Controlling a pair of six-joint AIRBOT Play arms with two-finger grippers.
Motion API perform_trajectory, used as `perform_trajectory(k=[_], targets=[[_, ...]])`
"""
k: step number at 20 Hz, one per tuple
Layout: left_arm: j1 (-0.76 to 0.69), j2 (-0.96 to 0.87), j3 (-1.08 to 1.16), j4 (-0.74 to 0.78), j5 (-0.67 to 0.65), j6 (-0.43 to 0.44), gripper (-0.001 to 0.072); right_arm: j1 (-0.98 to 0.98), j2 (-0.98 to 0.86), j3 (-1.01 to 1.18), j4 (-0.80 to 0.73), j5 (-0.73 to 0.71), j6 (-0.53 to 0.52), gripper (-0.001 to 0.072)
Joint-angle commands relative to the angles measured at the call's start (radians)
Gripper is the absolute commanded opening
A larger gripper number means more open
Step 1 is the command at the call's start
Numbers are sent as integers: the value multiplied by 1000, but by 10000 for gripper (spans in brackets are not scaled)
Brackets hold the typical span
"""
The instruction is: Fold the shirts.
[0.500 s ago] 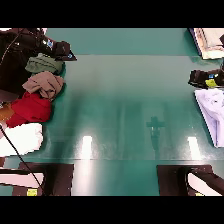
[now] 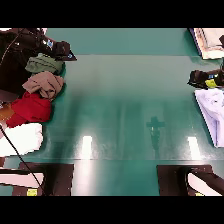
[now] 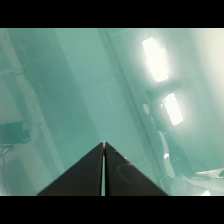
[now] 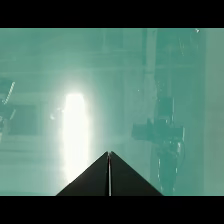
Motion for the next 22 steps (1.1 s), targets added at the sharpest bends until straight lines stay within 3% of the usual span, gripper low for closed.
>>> perform_trajectory(k=[1, 5, 6, 7, 8, 11, 12, 18, 22], targets=[[0, 0, 0, 0, 0, 0, 24, 0, 0, 1, 0, 5, 1, 20], [0, 0, 0, 1, 72, 1, 25, 0, 0, 1, 0, 4, 1, 20], [0, 0, 0, 22, 101, 6, 89, 1, 0, 1, 0, 4, 1, 20], [0, 0, 0, 83, 135, 11, 504, 1, 0, 1, 0, 4, 1, 20], [0, -2, 0, 180, 179, -11, 720, 1, 0, 1, 1, 5, 1, 20], [24, -27, 0, 512, 296, -137, 716, 1, 0, 1, 4, 16, 1, 20], [47, -45, 0, 554, 326, -151, 716, 1, 0, 1, 7, 24, 1, 20], [199, -262, 0, 522, 446, -152, 716, 1, 0, 1, 8, 51, 1, 20], [224, -359, 0, 498, 517, -104, 716, 1, -1, 1, 8, 53, 2, 20]])
